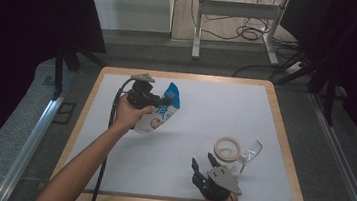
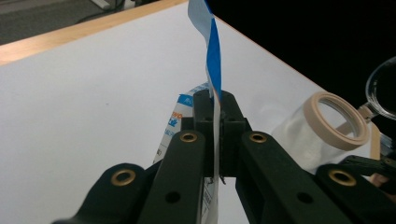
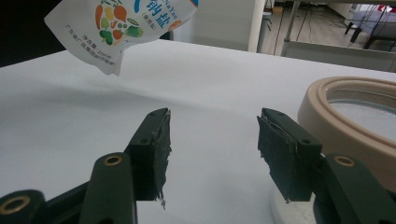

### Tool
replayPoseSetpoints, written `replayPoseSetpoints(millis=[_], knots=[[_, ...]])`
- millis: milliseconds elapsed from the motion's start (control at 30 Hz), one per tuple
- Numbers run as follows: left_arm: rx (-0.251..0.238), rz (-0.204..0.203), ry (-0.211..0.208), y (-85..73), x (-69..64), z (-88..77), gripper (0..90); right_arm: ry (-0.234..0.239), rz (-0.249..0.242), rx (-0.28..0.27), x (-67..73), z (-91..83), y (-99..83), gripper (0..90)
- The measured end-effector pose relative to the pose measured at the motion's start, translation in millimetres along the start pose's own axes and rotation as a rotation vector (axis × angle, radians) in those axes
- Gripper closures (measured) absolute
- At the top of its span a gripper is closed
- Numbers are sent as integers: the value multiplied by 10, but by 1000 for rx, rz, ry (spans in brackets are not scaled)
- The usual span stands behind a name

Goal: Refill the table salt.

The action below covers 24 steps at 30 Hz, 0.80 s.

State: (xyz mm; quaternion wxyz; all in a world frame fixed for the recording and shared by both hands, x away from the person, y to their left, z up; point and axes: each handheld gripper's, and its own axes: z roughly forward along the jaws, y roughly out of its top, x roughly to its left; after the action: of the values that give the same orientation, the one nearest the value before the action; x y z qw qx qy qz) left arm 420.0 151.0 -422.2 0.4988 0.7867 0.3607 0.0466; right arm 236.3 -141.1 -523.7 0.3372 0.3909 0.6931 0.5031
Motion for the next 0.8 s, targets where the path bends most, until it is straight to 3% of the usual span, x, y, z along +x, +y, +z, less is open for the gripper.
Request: replayPoseSetpoints(millis=[300,800], knots=[[-26,-39,29,-147,210,-45,899,-1,1,-2,3,1,2,445],[-41,-32,59,-364,301,-125,898,0,-4,-6,5,3,9,445]])
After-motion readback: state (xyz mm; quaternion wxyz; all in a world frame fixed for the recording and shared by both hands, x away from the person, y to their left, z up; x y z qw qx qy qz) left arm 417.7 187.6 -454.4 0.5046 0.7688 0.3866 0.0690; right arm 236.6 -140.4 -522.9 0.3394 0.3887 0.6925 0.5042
